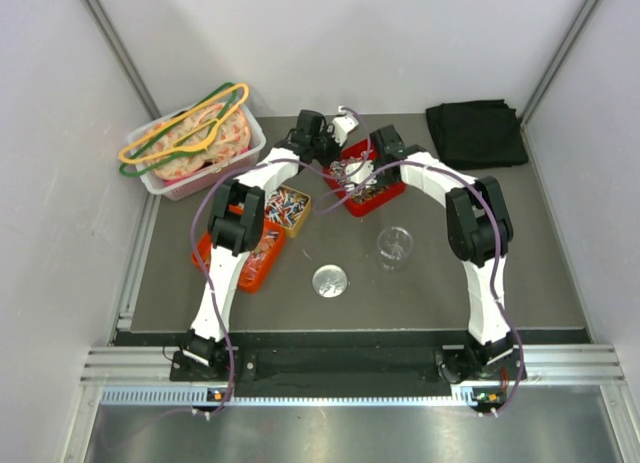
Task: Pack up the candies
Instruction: Scoop the fake candies from the storage box.
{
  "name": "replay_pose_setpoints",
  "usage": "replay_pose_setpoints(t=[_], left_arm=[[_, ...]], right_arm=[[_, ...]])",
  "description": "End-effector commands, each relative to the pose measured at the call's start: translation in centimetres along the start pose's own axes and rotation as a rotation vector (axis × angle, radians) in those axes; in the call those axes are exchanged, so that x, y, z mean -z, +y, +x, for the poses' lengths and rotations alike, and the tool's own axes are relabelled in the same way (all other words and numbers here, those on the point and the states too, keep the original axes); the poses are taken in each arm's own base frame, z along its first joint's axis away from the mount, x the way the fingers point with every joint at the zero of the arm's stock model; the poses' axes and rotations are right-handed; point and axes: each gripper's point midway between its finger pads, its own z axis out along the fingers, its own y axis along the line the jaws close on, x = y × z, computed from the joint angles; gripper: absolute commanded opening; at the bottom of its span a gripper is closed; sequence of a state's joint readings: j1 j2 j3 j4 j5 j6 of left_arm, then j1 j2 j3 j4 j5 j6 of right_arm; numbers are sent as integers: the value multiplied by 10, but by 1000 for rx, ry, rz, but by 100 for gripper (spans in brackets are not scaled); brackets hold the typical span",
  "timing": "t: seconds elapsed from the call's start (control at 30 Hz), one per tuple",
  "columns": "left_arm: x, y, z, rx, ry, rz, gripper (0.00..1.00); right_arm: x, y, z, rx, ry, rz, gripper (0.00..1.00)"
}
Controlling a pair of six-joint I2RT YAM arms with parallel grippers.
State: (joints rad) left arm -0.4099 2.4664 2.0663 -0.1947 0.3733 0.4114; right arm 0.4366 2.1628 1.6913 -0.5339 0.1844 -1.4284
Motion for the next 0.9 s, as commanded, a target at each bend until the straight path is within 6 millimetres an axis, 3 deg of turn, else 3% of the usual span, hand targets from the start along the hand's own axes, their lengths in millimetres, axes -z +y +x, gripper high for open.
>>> replay_pose_setpoints(t=[0.0, 0.07, 0.17, 0.33, 0.4, 0.63, 0.73, 0.83, 0.87], left_arm=[[-12, -34, -14, 34, -37, 74, 0], [-13, -35, -12, 37, -33, 75, 0], [-13, -36, -11, 37, -28, 79, 0], [-11, -36, -10, 38, -22, 78, 0], [-10, -35, -11, 39, -26, 73, 0], [-10, -35, -10, 45, -28, 67, 0], [-10, -31, -11, 49, -32, 57, 15], [-11, -31, -9, 51, -29, 58, 15], [-11, -30, -8, 53, -29, 54, 21]], right_arm=[[-16, 32, -74, -47, -247, -99, 0], [-3, 30, -80, -109, -310, -162, 0], [2, 26, -71, -143, -318, -141, 0], [-1, 49, -69, -230, -351, -212, 0], [-1, 50, -69, -251, -362, -180, 0], [17, 29, -57, -337, -394, -105, 0], [27, 21, -48, -374, -401, -85, 0], [33, 17, -39, -400, -396, -67, 0], [38, 14, -37, -402, -395, -54, 0]])
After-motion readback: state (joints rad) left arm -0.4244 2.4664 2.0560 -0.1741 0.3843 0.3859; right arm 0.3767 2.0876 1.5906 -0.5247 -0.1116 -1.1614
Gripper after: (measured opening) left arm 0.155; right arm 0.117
